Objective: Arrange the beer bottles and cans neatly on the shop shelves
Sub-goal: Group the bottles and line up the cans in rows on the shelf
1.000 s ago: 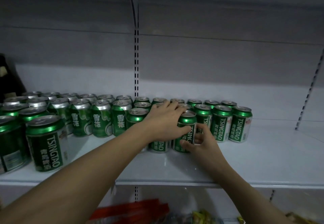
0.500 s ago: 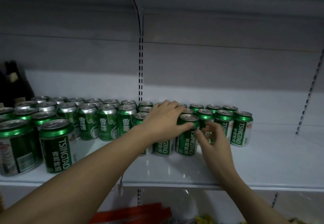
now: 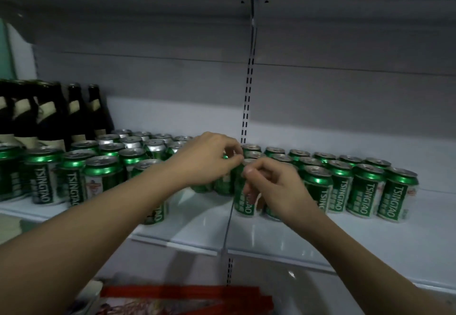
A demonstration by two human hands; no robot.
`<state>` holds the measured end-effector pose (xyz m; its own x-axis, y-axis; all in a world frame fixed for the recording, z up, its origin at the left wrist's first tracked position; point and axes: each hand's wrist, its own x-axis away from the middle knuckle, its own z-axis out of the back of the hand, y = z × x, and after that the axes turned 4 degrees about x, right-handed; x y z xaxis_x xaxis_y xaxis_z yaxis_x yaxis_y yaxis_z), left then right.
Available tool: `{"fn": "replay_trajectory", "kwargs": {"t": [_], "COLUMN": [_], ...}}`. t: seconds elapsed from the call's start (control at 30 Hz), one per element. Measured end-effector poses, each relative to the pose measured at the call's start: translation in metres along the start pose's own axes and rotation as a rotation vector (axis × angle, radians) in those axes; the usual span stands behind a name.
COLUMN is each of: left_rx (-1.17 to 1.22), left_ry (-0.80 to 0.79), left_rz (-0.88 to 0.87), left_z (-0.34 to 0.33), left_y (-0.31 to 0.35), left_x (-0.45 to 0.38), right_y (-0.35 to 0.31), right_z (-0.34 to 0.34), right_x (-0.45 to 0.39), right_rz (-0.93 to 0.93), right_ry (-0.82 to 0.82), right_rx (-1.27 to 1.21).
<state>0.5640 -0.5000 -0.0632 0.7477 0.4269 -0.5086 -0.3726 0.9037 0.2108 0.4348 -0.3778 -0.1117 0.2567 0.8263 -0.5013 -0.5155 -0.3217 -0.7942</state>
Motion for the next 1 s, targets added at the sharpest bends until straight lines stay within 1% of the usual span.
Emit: {"fn": "replay_trajectory", "kwargs": {"t": [0.1, 0.17, 0.27, 0.33, 0.53, 0.63, 0.77, 1.0], "left_rx": [0.021, 0.028, 0.023, -0.006, -0.037, -0.058, -0.051, 0.06], "left_ry": [0.025, 0.035, 0.017, -0.032, -0.146, -0.17, -0.151, -0.102], "left_rz": [0.053, 0.095, 0.138, 0.159, 0.199, 0.207, 0.215, 0.253], "left_z": [0.02, 0.033, 0.046, 0.051, 0.056, 0.056, 0.055, 0.05], "left_y": [-0.026, -0.042, -0.061, -0.07, -0.08, -0.083, -0.086, -0.087], "left_x": [0.021, 0.034, 0.052, 0.062, 0.075, 0.076, 0.079, 0.082], "right_y": [0.004, 0.007, 0.009, 0.009, 0.008, 0.014, 0.021, 0.029], "right_z": [-0.036, -0.058, -0.087, -0.103, -0.133, -0.139, -0.147, -0.163], "right_x": [-0.01, -0.014, -0.021, -0.026, -0.029, -0.029, -0.029, -0.032], "right_rz": [-0.048, -0.065, -0.068, -0.083, -0.15, -0.161, -0.174, -0.171], "right_ry": [-0.135, -0.193, -0.2, -0.202, -0.292, -0.29, -0.298, -0.241], "right_rx": [0.027, 0.049, 0.074, 0.088, 0.012, -0.024, -0.078, -0.061]}}
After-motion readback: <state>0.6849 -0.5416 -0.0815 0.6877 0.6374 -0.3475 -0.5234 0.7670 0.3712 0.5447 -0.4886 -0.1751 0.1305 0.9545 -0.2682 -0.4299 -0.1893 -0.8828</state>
